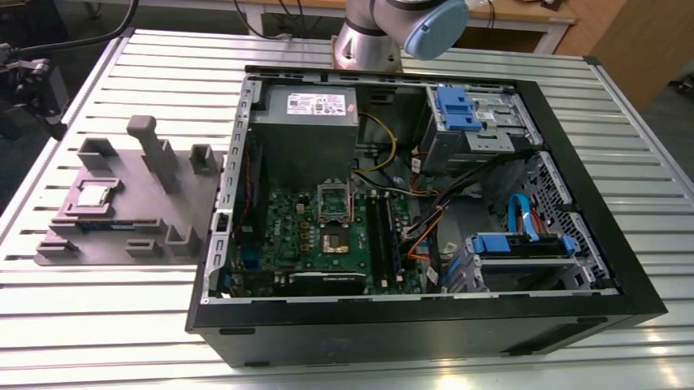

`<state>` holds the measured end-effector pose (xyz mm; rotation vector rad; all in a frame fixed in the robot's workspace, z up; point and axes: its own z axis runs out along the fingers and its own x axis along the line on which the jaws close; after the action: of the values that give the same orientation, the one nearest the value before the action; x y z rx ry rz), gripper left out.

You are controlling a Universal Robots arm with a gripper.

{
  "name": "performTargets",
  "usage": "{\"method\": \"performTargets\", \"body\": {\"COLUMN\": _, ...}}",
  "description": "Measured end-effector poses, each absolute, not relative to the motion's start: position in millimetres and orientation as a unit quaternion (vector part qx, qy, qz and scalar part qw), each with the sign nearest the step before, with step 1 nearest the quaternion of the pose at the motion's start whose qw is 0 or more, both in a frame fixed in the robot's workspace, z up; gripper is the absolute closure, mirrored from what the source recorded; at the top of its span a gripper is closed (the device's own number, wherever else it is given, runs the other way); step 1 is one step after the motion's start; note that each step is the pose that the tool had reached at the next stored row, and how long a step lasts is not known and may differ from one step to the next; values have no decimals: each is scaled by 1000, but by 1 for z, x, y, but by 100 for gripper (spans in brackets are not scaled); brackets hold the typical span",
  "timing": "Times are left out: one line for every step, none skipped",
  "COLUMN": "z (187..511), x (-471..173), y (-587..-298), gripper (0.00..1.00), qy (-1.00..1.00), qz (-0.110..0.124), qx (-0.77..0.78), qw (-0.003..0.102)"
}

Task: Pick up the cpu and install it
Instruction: 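Pick up the cpu and move it towards the insertion slot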

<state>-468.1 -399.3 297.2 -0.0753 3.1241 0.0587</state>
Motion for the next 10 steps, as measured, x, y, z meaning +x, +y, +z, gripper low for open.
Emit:
{"method": "performTargets", "body": {"z": 297, "x": -468, "y": -399, "gripper": 41, "qy": 1000, "qz": 19, "qx": -24, "qw": 8}}
{"method": "performTargets", "body": {"z": 297, "x": -468, "y": -399, "gripper": 41, "qy": 1000, "qz": 19, "qx": -24, "qw": 8}}
{"method": "performTargets", "body": {"z": 296, "x": -468, "y": -399, "gripper": 41, "qy": 999, "qz": 19, "qx": -24, "qw": 8}}
{"method": "performTargets", "body": {"z": 296, "x": -468, "y": -399, "gripper": 41, "qy": 999, "qz": 19, "qx": -24, "qw": 8}}
{"method": "performTargets", "body": {"z": 296, "x": -468, "y": -399, "gripper": 41, "qy": 999, "qz": 19, "qx": -24, "qw": 8}}
{"method": "performTargets", "body": {"z": 296, "x": -468, "y": -399, "gripper": 41, "qy": 999, "qz": 19, "qx": -24, "qw": 8}}
{"method": "performTargets", "body": {"z": 296, "x": -468, "y": -399, "gripper": 41, "qy": 999, "qz": 19, "qx": -24, "qw": 8}}
{"method": "performTargets", "body": {"z": 296, "x": -467, "y": -399, "gripper": 41, "qy": 1000, "qz": 19, "qx": -24, "qw": 7}}
{"method": "performTargets", "body": {"z": 295, "x": -467, "y": -399, "gripper": 41, "qy": 1000, "qz": 19, "qx": -24, "qw": 7}}
{"method": "performTargets", "body": {"z": 295, "x": -467, "y": -399, "gripper": 41, "qy": 1000, "qz": 19, "qx": -24, "qw": 6}}
